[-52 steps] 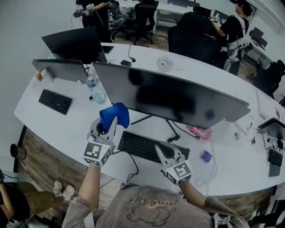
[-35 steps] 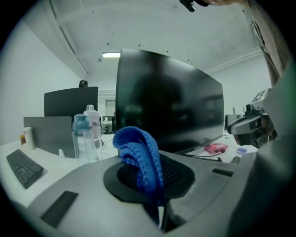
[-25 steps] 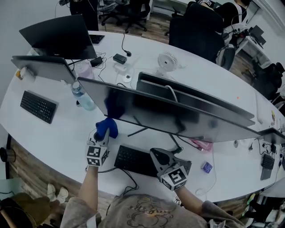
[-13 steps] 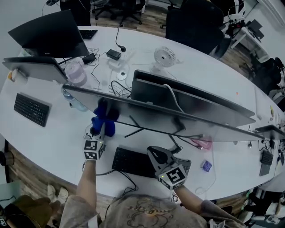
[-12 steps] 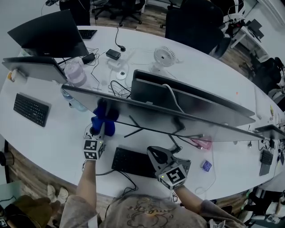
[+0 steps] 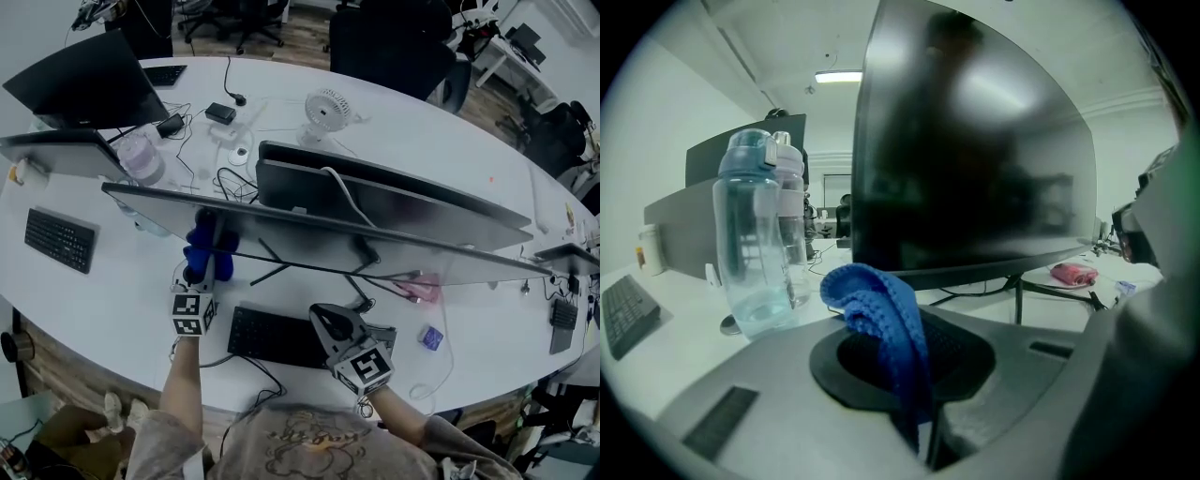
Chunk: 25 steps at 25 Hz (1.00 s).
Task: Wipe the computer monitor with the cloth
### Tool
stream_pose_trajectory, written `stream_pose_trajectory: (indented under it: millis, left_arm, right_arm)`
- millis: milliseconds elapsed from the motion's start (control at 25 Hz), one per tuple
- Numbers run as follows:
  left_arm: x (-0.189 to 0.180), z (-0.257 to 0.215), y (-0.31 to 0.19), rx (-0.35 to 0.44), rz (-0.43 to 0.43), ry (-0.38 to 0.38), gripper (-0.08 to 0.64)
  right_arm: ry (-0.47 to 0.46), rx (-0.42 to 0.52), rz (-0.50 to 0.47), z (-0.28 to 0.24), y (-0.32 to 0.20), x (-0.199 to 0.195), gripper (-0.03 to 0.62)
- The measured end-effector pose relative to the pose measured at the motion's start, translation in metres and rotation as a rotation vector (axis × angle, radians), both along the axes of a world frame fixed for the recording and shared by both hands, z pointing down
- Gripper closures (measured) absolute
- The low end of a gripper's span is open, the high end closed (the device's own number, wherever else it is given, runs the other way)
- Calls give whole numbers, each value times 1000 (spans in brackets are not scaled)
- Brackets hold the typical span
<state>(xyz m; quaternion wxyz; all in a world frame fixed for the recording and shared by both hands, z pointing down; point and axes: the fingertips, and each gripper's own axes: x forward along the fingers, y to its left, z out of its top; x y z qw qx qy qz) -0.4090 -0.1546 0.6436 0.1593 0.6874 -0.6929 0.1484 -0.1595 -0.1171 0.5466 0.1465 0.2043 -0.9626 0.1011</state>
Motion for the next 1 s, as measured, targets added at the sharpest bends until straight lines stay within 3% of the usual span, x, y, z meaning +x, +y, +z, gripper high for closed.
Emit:
stream_pose_trajectory:
  millis: [720, 1000]
  left_arm:
    - [64, -10, -5, -26, 33, -13, 512]
    - [107, -13, -12, -24, 71, -4, 512]
  right_arm:
    - [-20, 16, 58, -10, -7, 71, 571]
    - [-21, 42, 68, -19, -12, 96, 571]
